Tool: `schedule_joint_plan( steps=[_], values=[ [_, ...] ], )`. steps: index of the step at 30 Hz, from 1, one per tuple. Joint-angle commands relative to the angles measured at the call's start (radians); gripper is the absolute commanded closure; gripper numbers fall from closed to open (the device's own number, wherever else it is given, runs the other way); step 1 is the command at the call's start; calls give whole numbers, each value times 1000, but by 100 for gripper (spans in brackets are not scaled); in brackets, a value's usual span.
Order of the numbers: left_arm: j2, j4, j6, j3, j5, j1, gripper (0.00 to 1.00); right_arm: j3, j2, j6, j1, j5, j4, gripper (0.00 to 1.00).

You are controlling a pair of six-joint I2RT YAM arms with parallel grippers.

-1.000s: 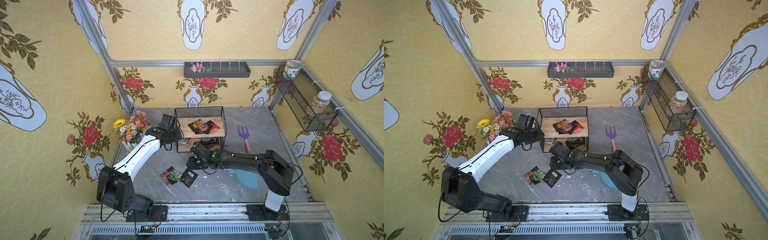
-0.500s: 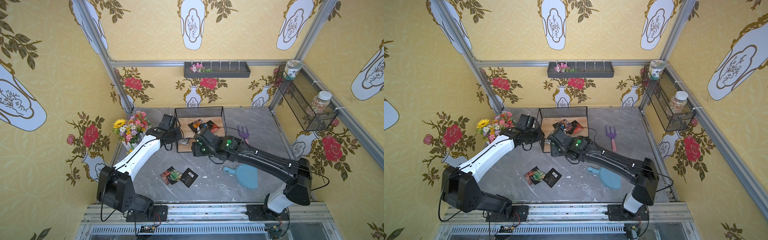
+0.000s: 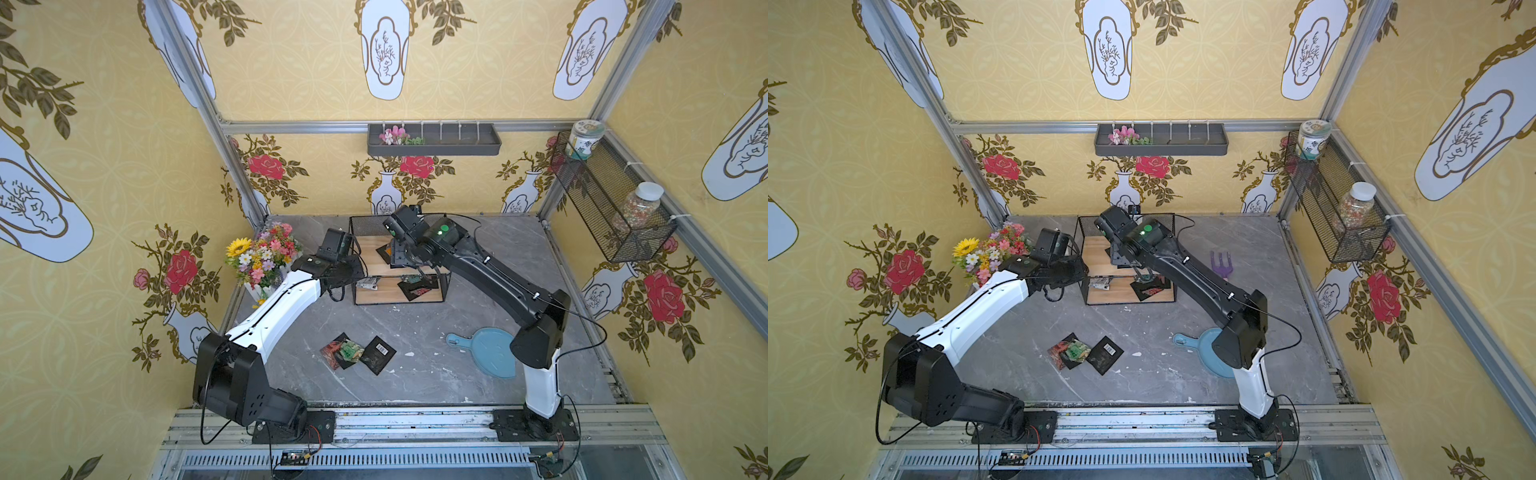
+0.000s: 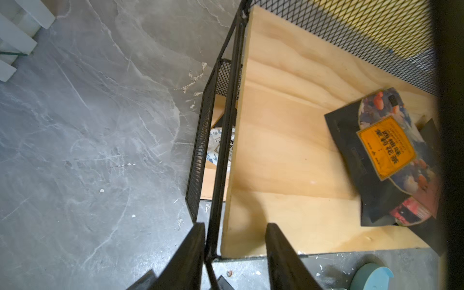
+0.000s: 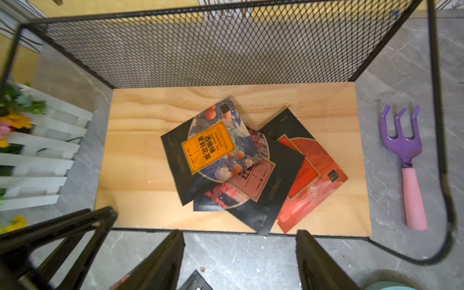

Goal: Remove the tea bags from the shelf
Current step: Place the tea bag at the center of the board, then pick up the tea bag from the shelf.

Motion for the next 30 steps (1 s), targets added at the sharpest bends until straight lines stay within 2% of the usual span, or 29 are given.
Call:
schedule_joint_plan(
  steps=[1,10,30],
  values=[
    [2,-2,3,-2,7,0,55,58,48,-33,-14,24,-43,22],
    [1,-3,-1,-2,14,-3,55,152,152,-129,-31,19,-8,18],
    [4,-3,-1,2,18,-4,55,189,258,-185,-25,36,-25,23]
  ],
)
